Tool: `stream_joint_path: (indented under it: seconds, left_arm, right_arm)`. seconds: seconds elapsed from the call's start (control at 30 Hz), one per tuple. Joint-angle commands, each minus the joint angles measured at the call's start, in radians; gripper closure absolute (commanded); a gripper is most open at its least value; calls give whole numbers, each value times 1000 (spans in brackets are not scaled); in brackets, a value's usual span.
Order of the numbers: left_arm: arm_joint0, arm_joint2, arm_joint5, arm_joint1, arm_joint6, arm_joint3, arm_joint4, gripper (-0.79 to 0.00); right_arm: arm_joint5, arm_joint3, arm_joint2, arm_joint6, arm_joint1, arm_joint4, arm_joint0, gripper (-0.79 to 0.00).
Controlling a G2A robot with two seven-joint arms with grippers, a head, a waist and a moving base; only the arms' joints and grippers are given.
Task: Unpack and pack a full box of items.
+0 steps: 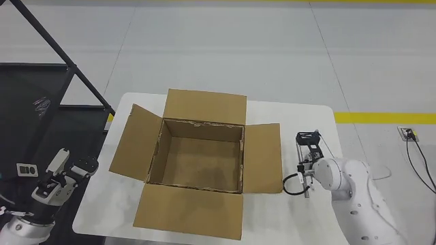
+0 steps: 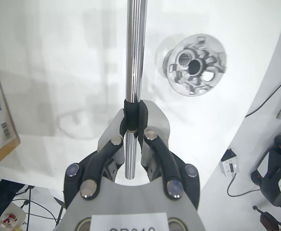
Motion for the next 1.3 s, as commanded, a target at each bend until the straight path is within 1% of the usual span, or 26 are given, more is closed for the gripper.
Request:
stream_joint_path:
  seconds: [0.0,0.17,0.33,0.47,0.57,0.67,0.8,0.93,1.07,1.27]
  left_arm:
    - [0,0,0,0,0,0,0,-785]
    - [0,0,0,0,0,0,0,-785]
    - [0,0,0,0,0,0,0,-785]
    - [0,0,0,0,0,0,0,-785]
    - [0,0,0,0,0,0,0,-785]
    - [2,0,0,0,13,-2,-1,-785]
    - [15,-15,-11,-2,37,0,-18,-785]
    - [31,-37,-25,-3,51,6,-40,-785]
    - [48,-63,-39,-5,67,14,-71,-785]
    - [71,-90,-48,-7,73,18,-97,-785]
  right_arm:
    - [-1,-79,47,-1,5,27,-25,0]
    - [4,-235,112,-17,12,84,-62,0]
    - [-5,-343,108,-37,13,132,-53,0]
    - [5,-402,48,-66,8,145,-19,0]
    - [9,-431,-21,-81,2,142,21,0]
    - [-1,-428,-105,-83,-5,148,78,0]
    - [-7,-379,-251,-79,-23,131,175,0]
    - [-5,-275,-415,-80,-51,108,286,0]
    - [-15,-139,-571,-86,-92,126,397,0]
    - [-32,93,-749,-111,-164,175,532,0]
